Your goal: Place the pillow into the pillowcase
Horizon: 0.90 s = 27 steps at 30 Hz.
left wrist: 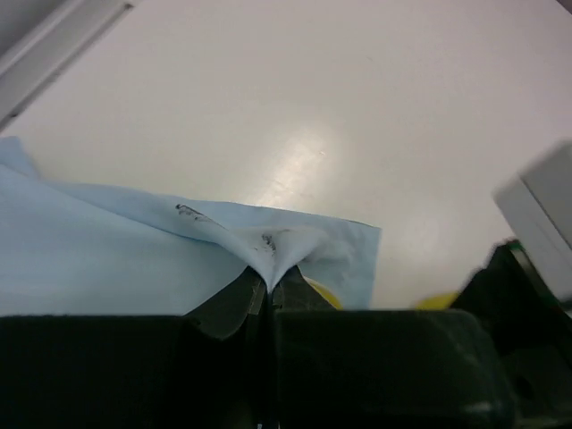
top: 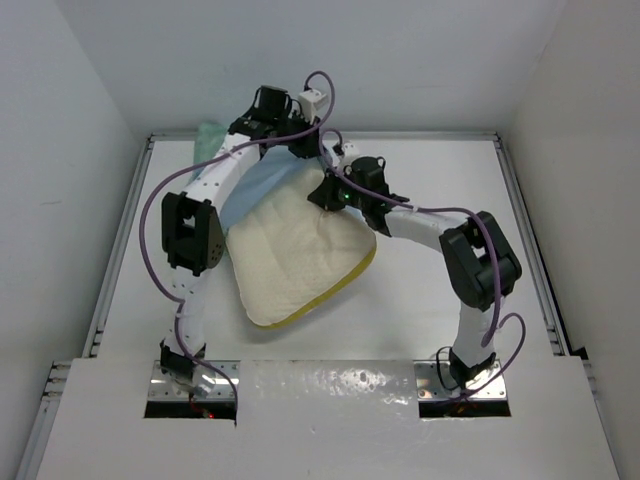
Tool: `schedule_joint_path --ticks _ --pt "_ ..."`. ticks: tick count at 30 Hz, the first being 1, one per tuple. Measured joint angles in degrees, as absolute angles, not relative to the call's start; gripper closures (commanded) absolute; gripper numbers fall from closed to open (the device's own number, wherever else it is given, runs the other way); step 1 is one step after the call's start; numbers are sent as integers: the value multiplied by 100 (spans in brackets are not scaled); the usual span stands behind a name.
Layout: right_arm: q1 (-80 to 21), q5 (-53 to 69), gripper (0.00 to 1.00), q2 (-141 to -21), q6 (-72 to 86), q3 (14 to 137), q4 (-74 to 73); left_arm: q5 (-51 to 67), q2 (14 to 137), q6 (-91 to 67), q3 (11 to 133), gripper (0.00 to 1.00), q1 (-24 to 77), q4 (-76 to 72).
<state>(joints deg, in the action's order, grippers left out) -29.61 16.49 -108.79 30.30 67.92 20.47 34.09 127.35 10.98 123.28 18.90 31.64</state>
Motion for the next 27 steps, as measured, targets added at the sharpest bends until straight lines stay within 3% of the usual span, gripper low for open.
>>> schedule_joint_path --ticks 6,14,16,17,18,19,20,21,26,27 --pt "-2897 727 100 -10720 4086 6154 3063 4003 12663 1863 12204 100 2377 3979" --pt "-3015 -1308 100 -10632 5428 5544 3258 4838 12499 4421 12057 100 2451 5889" --pt "-3015 -1831 100 -10593 5596 5559 3081 4816 12429 4823 11874 76 2486 6243" --pt "-3013 -2053 88 -10571 5655 5568 2950 4788 12396 4969 11780 57 2504 6416" --pt "-2998 -2200 67 -10567 5653 5575 2853 4735 12359 5098 11671 30 2517 6589" --pt "-2976 -2237 41 -10567 5621 5586 2773 4678 12324 5148 11570 10 2526 6770" --pt "-2928 -2213 21 -10567 5457 5607 2659 4619 12298 5175 11498 1 2493 6923" --pt "-2880 -2104 1 -10567 5216 5671 2497 4606 12267 5188 11430 0 2456 7050" --pt "-2716 -1216 1 -10442 3621 6230 1485 4794 11775 4858 11078 1 1699 7070" --pt "-2733 -1039 1 -10302 3249 6246 1304 4735 11524 4602 10825 6 1411 6785"
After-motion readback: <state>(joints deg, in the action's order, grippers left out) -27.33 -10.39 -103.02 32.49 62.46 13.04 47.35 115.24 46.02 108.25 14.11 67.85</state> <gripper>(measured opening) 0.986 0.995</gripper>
